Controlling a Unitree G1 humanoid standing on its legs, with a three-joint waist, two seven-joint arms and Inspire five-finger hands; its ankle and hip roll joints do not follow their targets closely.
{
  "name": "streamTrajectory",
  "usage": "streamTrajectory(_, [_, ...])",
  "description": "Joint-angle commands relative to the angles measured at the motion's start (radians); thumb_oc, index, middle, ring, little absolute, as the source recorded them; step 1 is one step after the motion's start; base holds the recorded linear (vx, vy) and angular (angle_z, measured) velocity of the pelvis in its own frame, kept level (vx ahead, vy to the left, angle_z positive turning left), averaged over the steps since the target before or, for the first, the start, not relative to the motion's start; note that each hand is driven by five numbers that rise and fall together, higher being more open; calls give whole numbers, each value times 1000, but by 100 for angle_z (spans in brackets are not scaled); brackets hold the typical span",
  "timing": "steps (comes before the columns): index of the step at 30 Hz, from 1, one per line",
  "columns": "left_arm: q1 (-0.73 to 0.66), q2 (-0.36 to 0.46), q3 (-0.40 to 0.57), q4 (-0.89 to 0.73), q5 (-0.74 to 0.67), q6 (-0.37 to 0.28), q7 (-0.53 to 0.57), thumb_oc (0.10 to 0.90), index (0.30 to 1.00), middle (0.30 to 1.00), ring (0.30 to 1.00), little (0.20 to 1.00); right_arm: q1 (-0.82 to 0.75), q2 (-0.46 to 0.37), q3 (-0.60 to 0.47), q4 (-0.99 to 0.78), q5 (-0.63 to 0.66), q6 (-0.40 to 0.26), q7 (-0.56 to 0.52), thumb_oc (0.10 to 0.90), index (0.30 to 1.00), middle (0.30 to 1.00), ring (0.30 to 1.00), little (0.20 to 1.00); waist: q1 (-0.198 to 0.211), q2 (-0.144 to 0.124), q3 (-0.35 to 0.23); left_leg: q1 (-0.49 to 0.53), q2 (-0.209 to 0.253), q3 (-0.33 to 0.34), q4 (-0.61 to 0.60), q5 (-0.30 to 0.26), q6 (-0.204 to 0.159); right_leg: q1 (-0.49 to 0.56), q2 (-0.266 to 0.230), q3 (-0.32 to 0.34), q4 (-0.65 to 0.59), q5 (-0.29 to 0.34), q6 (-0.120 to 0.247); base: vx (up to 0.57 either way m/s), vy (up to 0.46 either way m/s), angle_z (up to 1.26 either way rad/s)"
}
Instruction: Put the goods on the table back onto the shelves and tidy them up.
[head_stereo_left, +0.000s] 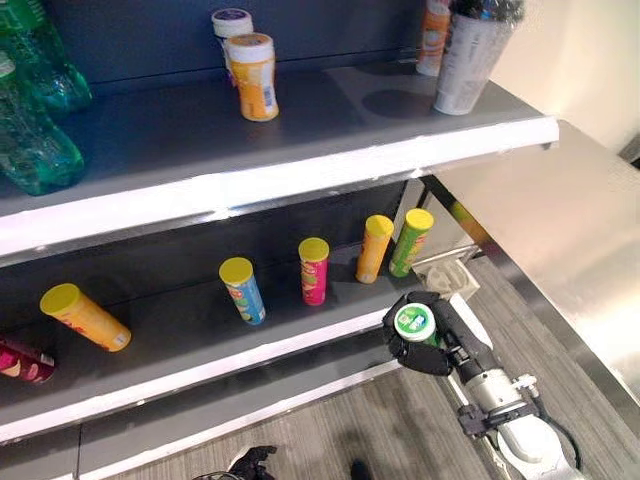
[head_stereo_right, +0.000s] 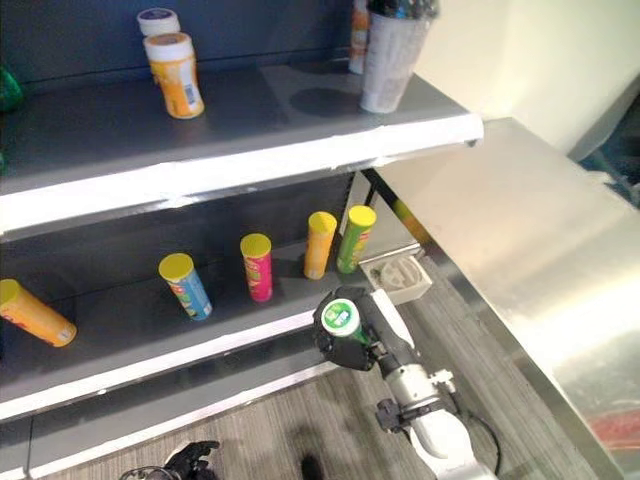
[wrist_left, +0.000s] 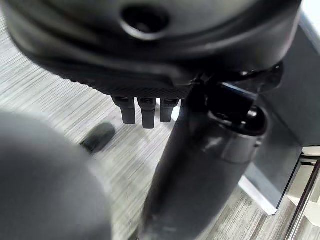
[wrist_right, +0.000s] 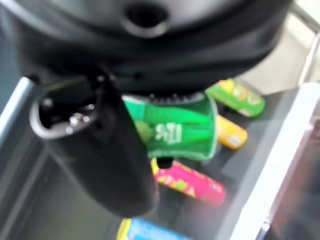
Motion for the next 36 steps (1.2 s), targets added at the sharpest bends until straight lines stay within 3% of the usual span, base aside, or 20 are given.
streamTrajectory(1, [-49,25,-5,25,19,-28,3,800,900,900,900,900,-70,22,-74,-145,-29,-118,-32,400,300,300,300,300,21,9,-15,91,2,37,4,-112,-12,-9,57,29,25,-14,27,62,71,-17])
streamTrajectory(6, [-49,24,-10,20,34,-28,1,800,900,900,900,900,-65,14,-116,-177,-13,-127,-34,400,300,300,300,300,15,4,-19,98,-5,55,4,-123,-9,-15,54,45,20,-1,36,35,41,-11])
streamTrajectory(11, [-47,28,-1,32,36,-25,-13,800,900,900,900,900,-71,-7,-191,-259,118,-158,7,400,300,300,300,300,10,-5,-31,106,-6,73,4,-131,-6,-24,52,59,18,14,45,28,22,-22])
streamTrajectory(14, [-58,30,-1,42,41,-19,-13,800,900,900,900,900,-157,-35,-219,-327,195,-178,16,400,300,300,300,300,12,-10,-40,115,-7,87,4,-139,-4,-30,56,73,17,22,50,29,9,-21])
streamTrajectory(21, [-76,26,-63,22,71,-12,-19,800,900,900,900,900,-332,-94,-176,-354,271,-151,-1,400,300,300,300,300,37,-16,-57,125,-5,92,4,-145,-1,-31,58,76,14,27,53,2,-4,-7])
streamTrajectory(30, [-56,19,-81,4,52,2,6,800,900,900,900,900,-469,-93,-162,-319,231,-107,-85,400,300,300,300,300,69,-15,-61,125,-4,64,4,-147,1,-21,51,50,12,19,45,-5,-20,7])
streamTrajectory(34, [-62,1,-123,1,55,13,2,800,900,900,900,900,-586,-79,-89,-234,224,-67,-128,400,300,300,300,300,89,-19,-64,122,-4,48,4,-146,2,-16,53,34,11,14,39,-4,-36,13])
streamTrajectory(36, [-70,-3,-152,2,43,22,7,800,900,900,900,900,-716,-79,-36,-129,218,-32,-170,400,300,300,300,300,107,-23,-68,120,-3,37,4,-144,2,-12,53,25,10,12,34,-4,-33,6])
